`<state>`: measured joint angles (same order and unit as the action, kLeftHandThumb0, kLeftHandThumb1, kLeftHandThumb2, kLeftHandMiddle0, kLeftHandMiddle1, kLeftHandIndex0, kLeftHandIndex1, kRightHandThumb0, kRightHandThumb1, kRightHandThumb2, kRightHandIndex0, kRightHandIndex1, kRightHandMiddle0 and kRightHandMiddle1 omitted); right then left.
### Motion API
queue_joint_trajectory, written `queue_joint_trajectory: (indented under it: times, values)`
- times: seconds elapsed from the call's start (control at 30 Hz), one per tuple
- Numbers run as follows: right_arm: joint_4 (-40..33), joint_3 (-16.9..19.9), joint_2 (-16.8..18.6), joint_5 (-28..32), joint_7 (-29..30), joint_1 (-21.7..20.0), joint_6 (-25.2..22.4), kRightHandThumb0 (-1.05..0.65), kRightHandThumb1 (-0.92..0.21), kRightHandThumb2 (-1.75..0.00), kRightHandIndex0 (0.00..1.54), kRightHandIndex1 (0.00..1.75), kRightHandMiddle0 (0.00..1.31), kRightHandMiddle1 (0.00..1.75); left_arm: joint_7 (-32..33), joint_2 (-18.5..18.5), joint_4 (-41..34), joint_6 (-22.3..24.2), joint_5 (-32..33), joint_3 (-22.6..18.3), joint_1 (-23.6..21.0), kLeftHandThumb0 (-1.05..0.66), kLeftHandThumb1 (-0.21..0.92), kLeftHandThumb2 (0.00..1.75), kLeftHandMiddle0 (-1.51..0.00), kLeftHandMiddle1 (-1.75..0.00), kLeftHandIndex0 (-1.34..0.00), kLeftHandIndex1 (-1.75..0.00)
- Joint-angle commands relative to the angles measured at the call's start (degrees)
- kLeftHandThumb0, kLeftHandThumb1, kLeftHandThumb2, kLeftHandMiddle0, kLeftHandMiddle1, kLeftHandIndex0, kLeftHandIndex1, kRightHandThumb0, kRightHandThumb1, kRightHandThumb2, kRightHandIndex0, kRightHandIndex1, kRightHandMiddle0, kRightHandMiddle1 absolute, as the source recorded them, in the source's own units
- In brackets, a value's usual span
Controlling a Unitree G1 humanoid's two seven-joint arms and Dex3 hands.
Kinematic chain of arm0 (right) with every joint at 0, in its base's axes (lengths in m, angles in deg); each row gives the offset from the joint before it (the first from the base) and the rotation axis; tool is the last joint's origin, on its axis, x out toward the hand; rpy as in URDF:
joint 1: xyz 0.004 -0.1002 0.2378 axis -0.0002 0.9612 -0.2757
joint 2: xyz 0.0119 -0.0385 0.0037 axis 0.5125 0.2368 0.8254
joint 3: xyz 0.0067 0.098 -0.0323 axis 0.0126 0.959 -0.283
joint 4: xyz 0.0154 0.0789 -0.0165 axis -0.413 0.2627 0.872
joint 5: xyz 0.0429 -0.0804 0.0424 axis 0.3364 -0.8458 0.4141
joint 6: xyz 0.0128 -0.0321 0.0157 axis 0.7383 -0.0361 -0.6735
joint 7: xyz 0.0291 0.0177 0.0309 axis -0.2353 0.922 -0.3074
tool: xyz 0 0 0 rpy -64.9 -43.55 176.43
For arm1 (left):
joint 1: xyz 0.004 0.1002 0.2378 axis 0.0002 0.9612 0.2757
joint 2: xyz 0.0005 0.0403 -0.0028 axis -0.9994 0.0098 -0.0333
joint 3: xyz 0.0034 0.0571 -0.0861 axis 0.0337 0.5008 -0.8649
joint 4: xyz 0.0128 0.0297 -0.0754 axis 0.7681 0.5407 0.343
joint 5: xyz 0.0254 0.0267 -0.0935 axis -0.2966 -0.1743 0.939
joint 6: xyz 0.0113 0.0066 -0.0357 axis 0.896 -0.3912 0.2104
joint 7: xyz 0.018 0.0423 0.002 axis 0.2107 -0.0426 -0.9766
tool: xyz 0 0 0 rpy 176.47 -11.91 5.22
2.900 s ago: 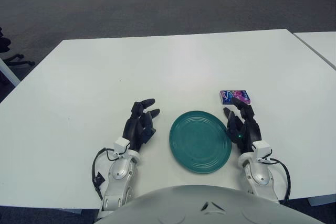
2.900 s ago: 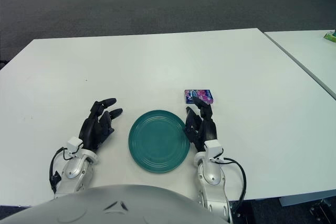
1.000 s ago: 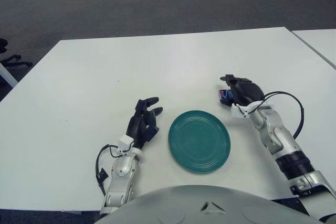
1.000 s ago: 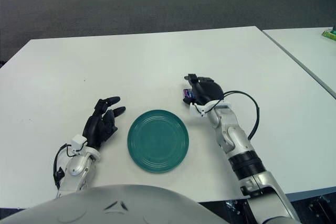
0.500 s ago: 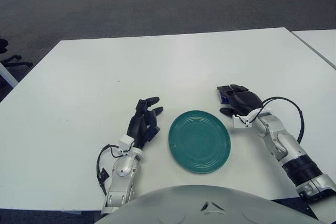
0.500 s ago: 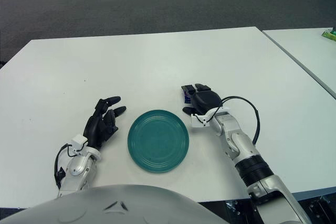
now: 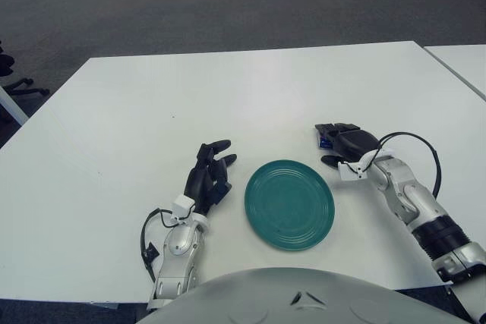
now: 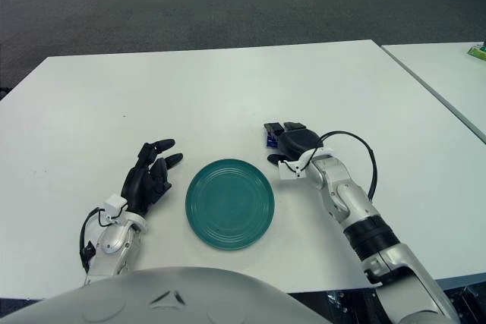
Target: Put the gum into the plate.
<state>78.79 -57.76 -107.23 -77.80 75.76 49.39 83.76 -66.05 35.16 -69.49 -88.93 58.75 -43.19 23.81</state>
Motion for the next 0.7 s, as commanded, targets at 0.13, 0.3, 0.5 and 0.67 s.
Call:
queue_joint_trajectory:
  times: [0.13,0.3,0.5,0.67]
  values:
    - [12.89,-2.09,0.14,0.66,6.1,0.4,3.48,-0.7,-0.92,-0.65,0.4,1.17,0.06,1.4,0.71,-0.01,0.16,-0.54,-0.19,-0.34,-0.48,-0.8,0.92,0.79,-0.33,-0.81,-0.09,-1.06]
    - [21.75,-2.39,2.94,1.86,14.38,-2.43,5.95,-0.45,-0.8,-0.71,0.55,1.65,0.25,1.69,0.71,0.06,-0.22,-0.2,0.07,-0.43,-0.25,-0.8,0.92,0.79,-0.33,-0.82,-0.09,-1.06]
    - [32.12,-2.49,5.82,3.33,26.07,-4.37,11.48,-0.41,-0.66,-0.87,0.73,1.74,0.36,1.74,0.43,0.02,-0.48,0.52,0.67,-0.67,-0.51,-0.78,0.92,0.78,-0.32,-0.82,-0.07,-1.07]
    - [36.6,-3.27,6.07,3.26,32.78,-5.97,15.91,-0.4,-0.64,-0.91,0.83,1.74,0.38,1.75,0.21,0.19,-0.59,0.84,1.44,-0.86,-0.74,-0.78,0.92,0.79,-0.32,-0.83,-0.07,-1.07]
